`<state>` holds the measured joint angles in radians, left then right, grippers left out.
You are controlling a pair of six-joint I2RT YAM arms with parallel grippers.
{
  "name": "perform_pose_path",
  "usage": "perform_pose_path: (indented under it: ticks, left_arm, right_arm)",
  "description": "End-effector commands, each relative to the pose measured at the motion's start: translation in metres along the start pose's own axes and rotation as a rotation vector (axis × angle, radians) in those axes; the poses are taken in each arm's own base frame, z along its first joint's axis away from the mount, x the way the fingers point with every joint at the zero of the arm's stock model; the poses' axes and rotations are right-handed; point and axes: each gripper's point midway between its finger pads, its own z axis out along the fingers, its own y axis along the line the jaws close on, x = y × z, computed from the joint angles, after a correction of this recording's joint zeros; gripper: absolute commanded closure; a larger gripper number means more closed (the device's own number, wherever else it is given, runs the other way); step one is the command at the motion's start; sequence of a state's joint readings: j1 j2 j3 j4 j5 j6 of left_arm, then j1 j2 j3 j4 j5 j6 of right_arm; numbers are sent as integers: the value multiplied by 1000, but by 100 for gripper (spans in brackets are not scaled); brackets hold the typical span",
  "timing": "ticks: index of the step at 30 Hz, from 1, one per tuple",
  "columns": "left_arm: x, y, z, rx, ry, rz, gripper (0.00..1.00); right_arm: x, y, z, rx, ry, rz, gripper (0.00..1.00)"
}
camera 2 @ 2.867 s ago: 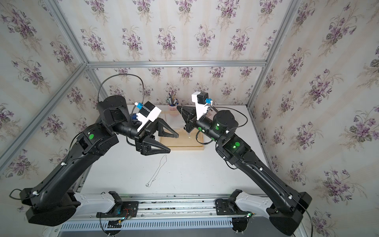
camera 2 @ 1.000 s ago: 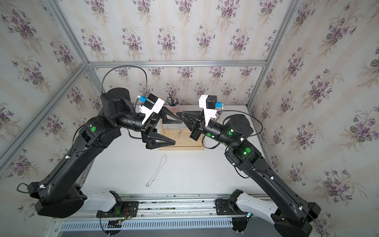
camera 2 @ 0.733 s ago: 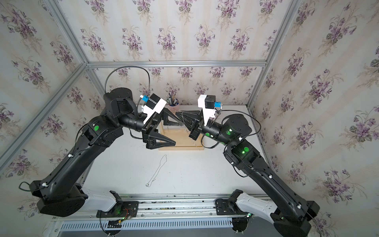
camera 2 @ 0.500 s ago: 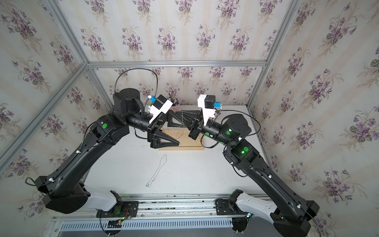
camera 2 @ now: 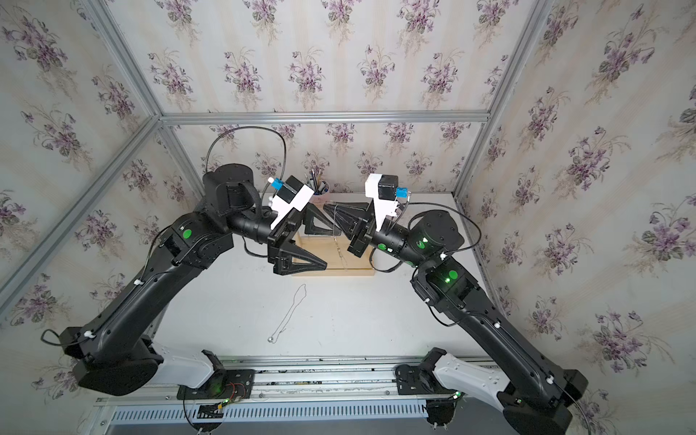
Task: Hang the necklace on the jewelry display stand
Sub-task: Hang the necklace on the stand.
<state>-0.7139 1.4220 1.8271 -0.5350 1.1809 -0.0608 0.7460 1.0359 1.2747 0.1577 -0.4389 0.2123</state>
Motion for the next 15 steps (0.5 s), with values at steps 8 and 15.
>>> perform_pose_path:
  ticks: [8, 15]
  left_arm:
    - [2, -6, 6, 82, 1, -13, 8]
    - [12, -7, 11, 97, 22, -51, 13]
  right_arm:
    - [-3, -1, 3, -1, -22, -11, 100]
    - [5, -19, 9, 72, -13, -30, 100]
